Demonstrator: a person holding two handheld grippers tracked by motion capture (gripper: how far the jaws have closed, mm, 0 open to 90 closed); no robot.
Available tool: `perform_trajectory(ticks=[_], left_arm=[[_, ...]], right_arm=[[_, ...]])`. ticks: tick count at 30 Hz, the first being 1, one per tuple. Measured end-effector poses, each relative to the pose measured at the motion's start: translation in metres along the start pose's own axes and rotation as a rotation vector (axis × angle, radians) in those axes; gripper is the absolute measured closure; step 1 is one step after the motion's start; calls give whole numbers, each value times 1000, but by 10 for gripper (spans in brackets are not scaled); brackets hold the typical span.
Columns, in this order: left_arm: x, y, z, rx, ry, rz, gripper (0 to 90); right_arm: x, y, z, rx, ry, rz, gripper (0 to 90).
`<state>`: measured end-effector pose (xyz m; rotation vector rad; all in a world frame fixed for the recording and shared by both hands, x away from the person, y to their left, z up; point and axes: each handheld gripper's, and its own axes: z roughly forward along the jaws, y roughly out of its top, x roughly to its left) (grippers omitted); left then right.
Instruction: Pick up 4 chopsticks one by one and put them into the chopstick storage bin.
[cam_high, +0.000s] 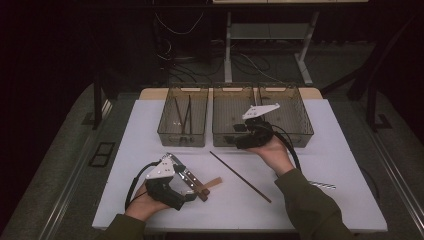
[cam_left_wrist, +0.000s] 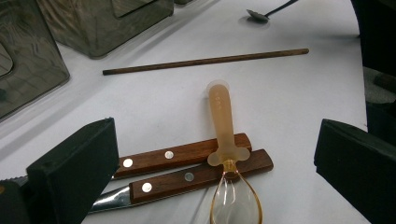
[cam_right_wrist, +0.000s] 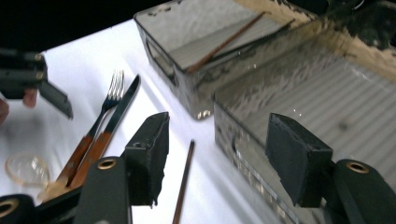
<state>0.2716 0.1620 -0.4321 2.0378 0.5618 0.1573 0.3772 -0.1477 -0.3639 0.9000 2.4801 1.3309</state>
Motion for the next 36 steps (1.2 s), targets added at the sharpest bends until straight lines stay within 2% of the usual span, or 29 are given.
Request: perform_trajectory(ticks=[10, 20, 28, 36], left_arm=[[1, 0, 0, 8, 6, 2, 0], [0, -1, 1, 10, 11, 3, 0], [0, -1, 0, 10, 15, 6, 0], [-1, -1, 0, 13, 19, 7, 0]], right_arm=[[0, -35, -30, -2, 0, 22, 362], [10, -76, -42, 49, 12, 25, 365], [23, -101, -50, 63, 16, 15, 445], [33, -121, -52, 118, 37, 10, 570]])
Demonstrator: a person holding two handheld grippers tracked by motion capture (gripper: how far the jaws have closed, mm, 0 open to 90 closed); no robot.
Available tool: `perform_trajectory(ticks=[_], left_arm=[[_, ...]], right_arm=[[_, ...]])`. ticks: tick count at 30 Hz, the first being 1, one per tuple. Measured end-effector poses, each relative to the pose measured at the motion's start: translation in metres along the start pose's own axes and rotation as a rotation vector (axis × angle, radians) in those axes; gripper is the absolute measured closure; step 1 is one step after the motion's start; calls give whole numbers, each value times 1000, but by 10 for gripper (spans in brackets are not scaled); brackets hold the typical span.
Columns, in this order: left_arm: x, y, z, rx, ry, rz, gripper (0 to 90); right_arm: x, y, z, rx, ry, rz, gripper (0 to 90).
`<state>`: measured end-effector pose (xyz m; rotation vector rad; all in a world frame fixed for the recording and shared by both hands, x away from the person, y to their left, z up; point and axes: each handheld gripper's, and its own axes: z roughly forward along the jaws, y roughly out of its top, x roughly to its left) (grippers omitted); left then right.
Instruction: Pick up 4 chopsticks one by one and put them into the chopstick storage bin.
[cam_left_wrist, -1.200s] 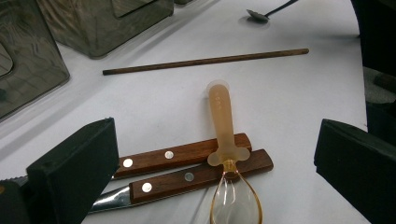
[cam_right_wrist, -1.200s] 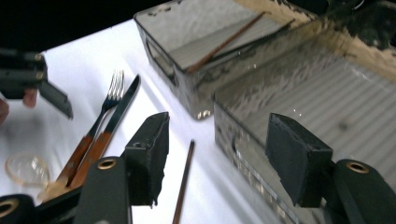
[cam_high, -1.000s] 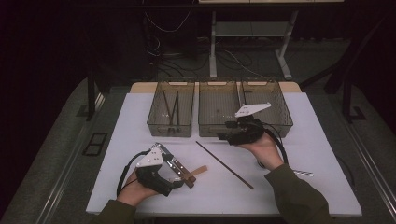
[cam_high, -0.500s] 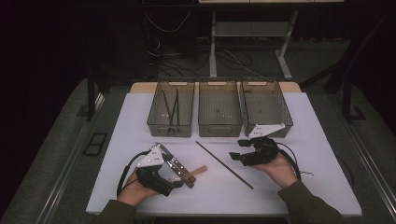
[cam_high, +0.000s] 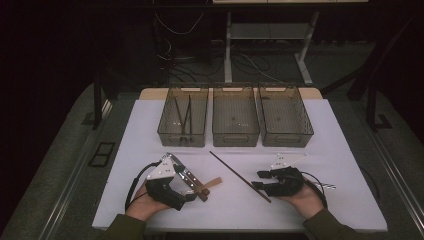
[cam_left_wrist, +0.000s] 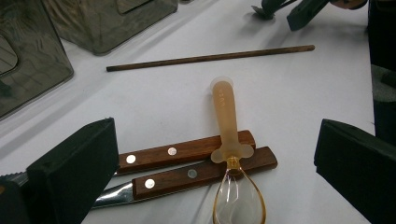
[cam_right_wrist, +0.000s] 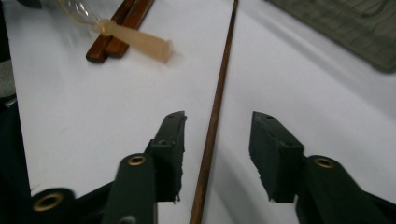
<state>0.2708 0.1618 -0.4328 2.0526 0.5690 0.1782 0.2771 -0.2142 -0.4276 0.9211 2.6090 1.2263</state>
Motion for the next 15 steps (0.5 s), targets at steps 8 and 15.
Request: perform_trajectory(ticks=[8, 15], left_arm=[[0, 0, -1, 4, 0, 4, 0], [0, 0, 0, 6, -1, 5, 0]], right_arm=[[1, -2, 10, 52, 17, 14, 713], [3, -3, 17, 90, 4, -2, 766]])
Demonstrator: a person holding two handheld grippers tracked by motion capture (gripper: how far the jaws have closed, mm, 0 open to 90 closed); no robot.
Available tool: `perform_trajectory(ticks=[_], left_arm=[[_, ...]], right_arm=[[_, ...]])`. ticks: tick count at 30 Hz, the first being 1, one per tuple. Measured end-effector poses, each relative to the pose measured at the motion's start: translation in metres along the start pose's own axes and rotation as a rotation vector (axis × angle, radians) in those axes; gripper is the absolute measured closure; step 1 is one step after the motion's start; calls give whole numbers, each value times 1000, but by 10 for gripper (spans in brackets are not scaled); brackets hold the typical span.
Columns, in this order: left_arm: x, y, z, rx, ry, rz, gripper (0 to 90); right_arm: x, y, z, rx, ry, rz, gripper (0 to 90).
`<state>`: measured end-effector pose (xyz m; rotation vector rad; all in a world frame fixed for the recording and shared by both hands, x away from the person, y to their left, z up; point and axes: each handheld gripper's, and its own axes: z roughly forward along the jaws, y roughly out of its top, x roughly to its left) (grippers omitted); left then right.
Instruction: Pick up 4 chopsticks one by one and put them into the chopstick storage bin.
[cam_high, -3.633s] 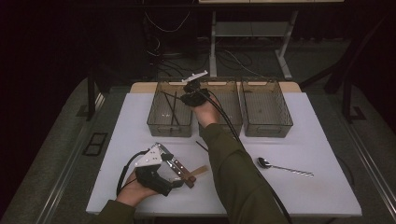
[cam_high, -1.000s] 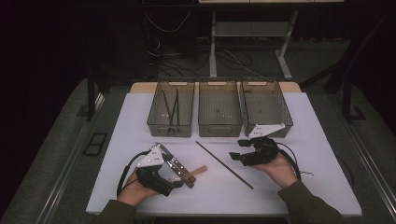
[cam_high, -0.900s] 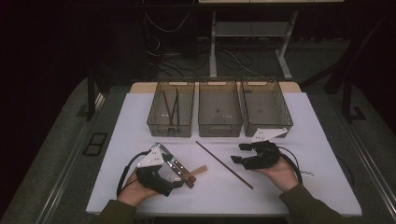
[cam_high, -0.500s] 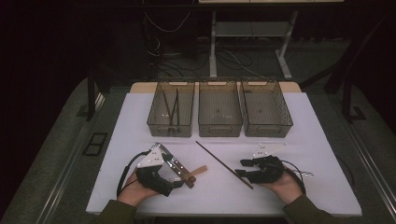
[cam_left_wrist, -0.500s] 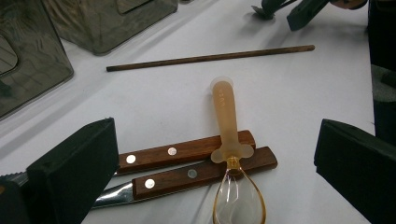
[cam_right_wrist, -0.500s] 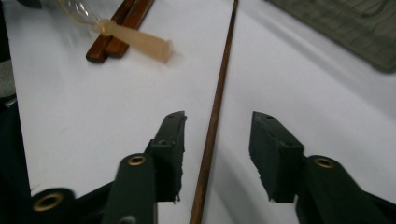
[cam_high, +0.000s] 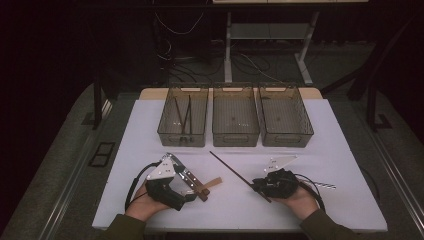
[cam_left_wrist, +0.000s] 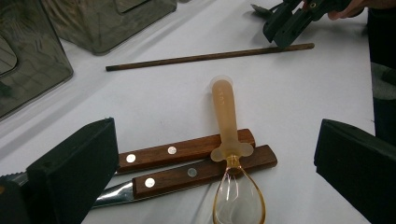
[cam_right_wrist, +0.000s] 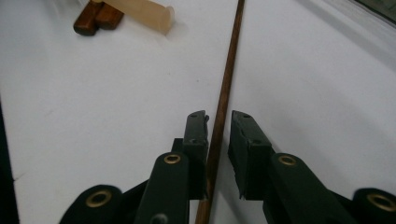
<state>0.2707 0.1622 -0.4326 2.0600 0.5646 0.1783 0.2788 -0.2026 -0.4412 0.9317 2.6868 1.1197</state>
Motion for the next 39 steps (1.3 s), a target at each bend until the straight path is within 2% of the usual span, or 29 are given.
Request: perform_trajectory(ticks=[20, 39], left_arm=[[0, 0, 1, 0, -1, 0, 0], [0, 0, 0, 2, -1, 1, 0]], right_arm=[[3, -1, 7, 20, -35, -41, 830], [3, 1, 6, 26, -42, -49, 848]])
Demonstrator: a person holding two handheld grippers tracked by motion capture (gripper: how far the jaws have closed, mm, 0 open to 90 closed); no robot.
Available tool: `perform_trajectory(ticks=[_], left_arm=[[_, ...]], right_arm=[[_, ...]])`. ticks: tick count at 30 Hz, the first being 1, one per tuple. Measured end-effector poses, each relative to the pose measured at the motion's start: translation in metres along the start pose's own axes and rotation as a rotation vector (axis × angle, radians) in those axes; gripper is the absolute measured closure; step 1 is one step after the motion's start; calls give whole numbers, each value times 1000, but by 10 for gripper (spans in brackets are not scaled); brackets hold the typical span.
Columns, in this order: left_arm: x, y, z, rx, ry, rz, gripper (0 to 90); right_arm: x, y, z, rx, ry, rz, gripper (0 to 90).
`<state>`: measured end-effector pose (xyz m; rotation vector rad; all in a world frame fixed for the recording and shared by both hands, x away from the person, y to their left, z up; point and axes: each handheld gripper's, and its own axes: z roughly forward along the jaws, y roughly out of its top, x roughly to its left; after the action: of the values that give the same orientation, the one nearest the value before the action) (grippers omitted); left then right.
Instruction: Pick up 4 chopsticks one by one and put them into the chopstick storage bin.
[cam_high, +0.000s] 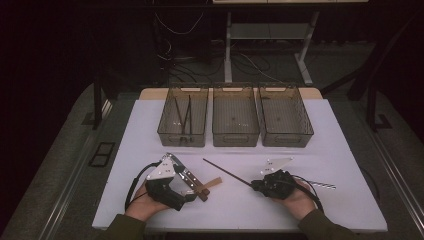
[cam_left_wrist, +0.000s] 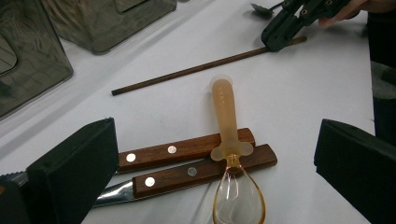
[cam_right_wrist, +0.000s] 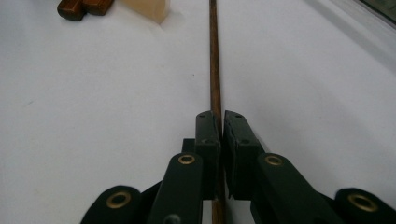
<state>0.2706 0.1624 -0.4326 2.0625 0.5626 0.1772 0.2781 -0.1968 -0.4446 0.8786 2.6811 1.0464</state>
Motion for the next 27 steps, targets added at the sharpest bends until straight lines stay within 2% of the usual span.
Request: perform_trajectory(ticks=[14, 27], left_arm=[[0, 0, 0, -1, 0, -1, 0], [0, 0, 0, -2, 1, 0, 0]], right_arm=[[-6, 4, -15, -64, 8, 19, 848], [-13, 9, -34, -160, 29, 44, 848]])
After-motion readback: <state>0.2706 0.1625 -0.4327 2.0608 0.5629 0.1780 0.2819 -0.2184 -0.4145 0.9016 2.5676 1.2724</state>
